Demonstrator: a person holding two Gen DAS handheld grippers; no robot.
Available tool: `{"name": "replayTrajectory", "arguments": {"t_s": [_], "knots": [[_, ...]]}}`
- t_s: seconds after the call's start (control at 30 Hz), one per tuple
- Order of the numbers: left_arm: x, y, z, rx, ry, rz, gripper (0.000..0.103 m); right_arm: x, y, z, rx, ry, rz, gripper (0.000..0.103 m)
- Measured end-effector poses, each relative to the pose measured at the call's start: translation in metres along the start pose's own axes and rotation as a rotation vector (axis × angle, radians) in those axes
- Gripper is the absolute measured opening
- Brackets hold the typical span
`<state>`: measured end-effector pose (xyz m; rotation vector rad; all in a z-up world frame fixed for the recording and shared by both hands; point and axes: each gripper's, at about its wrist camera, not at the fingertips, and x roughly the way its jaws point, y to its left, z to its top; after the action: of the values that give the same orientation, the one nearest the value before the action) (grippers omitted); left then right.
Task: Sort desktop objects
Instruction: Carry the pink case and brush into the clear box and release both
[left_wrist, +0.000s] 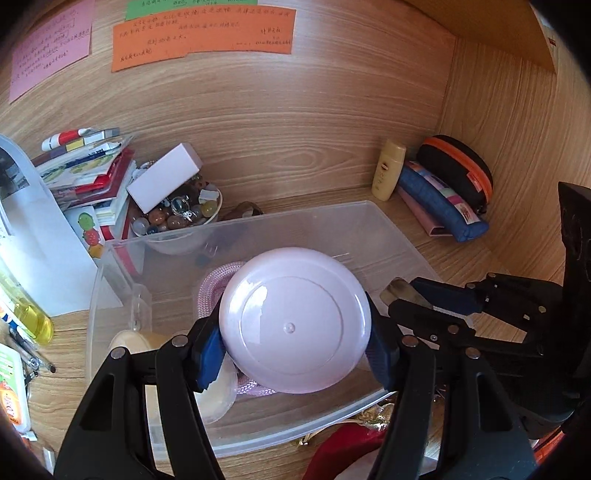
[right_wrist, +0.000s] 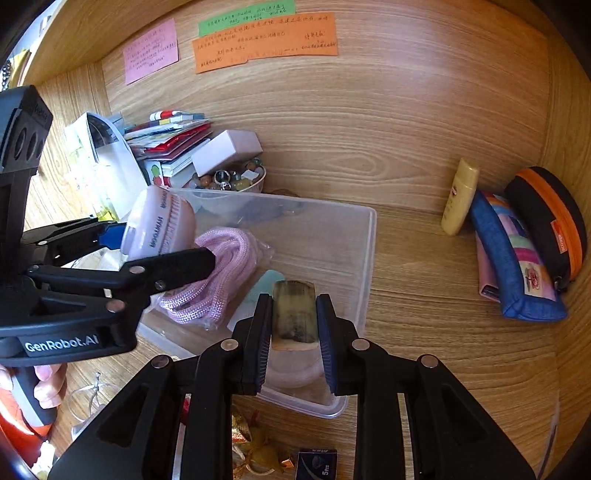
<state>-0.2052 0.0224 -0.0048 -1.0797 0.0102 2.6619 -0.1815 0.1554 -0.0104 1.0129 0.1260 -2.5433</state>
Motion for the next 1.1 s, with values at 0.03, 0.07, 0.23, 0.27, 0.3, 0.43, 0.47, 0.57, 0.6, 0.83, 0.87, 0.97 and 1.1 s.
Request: {"name": "replayTrajectory", "arguments": {"t_s": [0.03,0.07,0.23,0.27,0.3,0.43,0.47,0.57,0.6,0.83,0.87,0.97,1.1], "knots": [[0.002,0.0,0.0,0.002,0.008,-0.003,0.064,0.002,-0.001,-0.001,0.002,0.011,0.008,0.022],[0.004,0.0,-0.001,0.005,0.015,-0.005,0.064,0.001,0.0,0.0,-0.001,0.005,0.003,0.022],[0.005,-0.001,-0.002,0.024,0.013,0.009,0.064,0.001,-0.001,0.001,-0.008,0.006,-0.001,0.022],[0.005,-0.001,-0.002,0.026,0.013,0.011,0.064,0.001,-0.001,0.002,-0.012,0.006,-0.004,0.022],[0.005,-0.001,-0.002,0.026,0.012,0.012,0.064,0.001,-0.001,0.002,-0.011,0.005,-0.005,0.022],[0.002,0.0,-0.002,0.024,0.004,-0.003,0.064,0.001,-0.002,0.004,-0.011,0.005,-0.002,0.022],[0.001,-0.001,-0.001,0.025,0.0,-0.003,0.064,0.003,-0.001,0.004,-0.012,0.005,-0.004,0.022],[-0.004,-0.002,-0.001,0.027,-0.011,-0.004,0.064,0.002,-0.002,0.004,-0.013,0.003,-0.001,0.022],[-0.005,-0.002,-0.001,0.027,-0.013,-0.007,0.064,0.001,-0.003,0.004,-0.011,0.002,0.0,0.023],[-0.02,-0.007,0.001,0.038,-0.052,0.026,0.07,-0.01,0.003,0.006,-0.034,-0.035,-0.032,0.04],[-0.022,-0.007,0.001,0.036,-0.056,0.028,0.07,-0.013,0.004,0.006,-0.035,-0.042,-0.031,0.043],[-0.032,-0.007,0.002,0.031,-0.073,0.037,0.075,-0.025,0.004,0.006,-0.032,-0.072,-0.04,0.057],[-0.046,-0.007,0.0,0.03,-0.104,0.067,0.084,-0.039,0.004,0.003,-0.031,-0.103,-0.054,0.066]]}}
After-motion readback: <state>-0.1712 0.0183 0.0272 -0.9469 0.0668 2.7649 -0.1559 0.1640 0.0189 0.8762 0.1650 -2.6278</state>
